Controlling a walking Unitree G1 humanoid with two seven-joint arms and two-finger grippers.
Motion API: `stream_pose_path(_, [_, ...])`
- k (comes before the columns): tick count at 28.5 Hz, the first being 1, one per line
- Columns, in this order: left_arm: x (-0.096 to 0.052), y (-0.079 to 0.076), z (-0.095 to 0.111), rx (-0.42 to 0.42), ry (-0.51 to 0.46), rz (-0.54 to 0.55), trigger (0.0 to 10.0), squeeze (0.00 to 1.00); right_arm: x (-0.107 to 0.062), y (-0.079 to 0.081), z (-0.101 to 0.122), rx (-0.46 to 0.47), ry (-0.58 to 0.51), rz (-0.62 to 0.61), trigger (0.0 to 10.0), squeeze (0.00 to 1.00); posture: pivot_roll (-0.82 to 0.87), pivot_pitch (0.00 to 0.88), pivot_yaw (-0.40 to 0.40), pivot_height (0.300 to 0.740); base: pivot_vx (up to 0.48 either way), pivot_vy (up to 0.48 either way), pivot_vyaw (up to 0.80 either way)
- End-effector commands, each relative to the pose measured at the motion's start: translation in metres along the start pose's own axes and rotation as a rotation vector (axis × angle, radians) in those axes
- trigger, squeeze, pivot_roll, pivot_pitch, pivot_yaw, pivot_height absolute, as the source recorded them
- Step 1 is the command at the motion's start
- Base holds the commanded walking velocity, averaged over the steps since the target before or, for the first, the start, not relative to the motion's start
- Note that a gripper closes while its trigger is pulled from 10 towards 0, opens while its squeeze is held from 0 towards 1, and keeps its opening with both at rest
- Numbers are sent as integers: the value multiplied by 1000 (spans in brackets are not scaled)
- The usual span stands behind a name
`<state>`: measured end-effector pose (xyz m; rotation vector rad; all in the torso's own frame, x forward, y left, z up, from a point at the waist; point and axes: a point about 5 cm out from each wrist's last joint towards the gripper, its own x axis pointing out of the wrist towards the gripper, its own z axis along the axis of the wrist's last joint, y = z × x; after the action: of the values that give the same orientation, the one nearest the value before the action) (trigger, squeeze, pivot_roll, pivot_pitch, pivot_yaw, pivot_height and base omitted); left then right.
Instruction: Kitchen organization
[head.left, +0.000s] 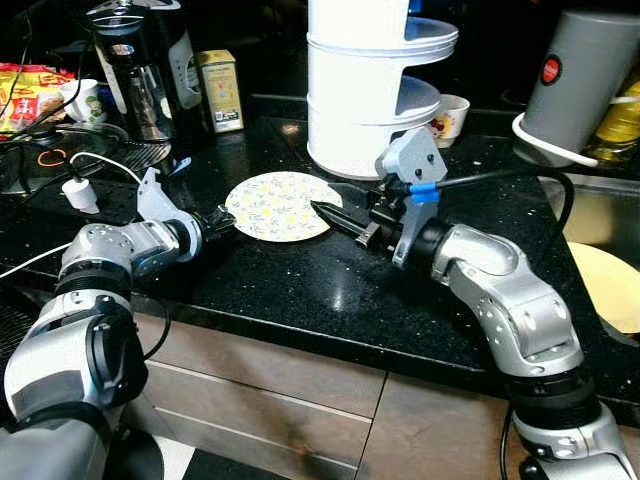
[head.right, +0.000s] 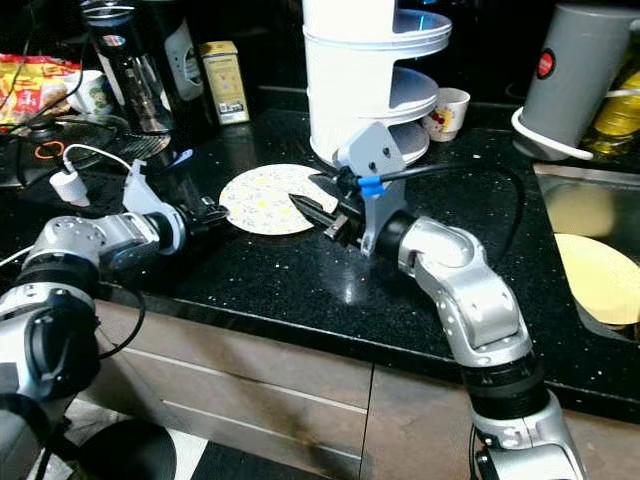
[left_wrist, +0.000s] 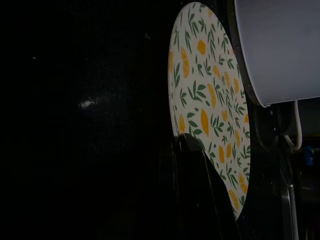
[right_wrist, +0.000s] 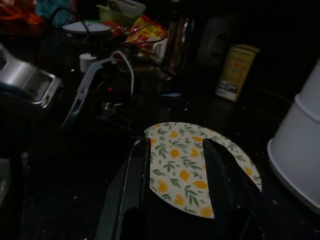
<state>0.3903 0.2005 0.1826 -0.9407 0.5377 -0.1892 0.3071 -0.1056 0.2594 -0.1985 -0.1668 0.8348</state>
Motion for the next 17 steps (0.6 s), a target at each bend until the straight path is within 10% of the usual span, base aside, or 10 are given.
stream_pose_path(1, [1,11,-9,-18,38,33,0,0,2,2,6,7,-23,10,10000,0,-20,0,23,740,0,0,0])
stream_pose_path(17, [-17,-73,-6,90,-57,-482,0,0,5,1,12,77,-91,-3,10000,0,-10,0,16,740,0,0,0])
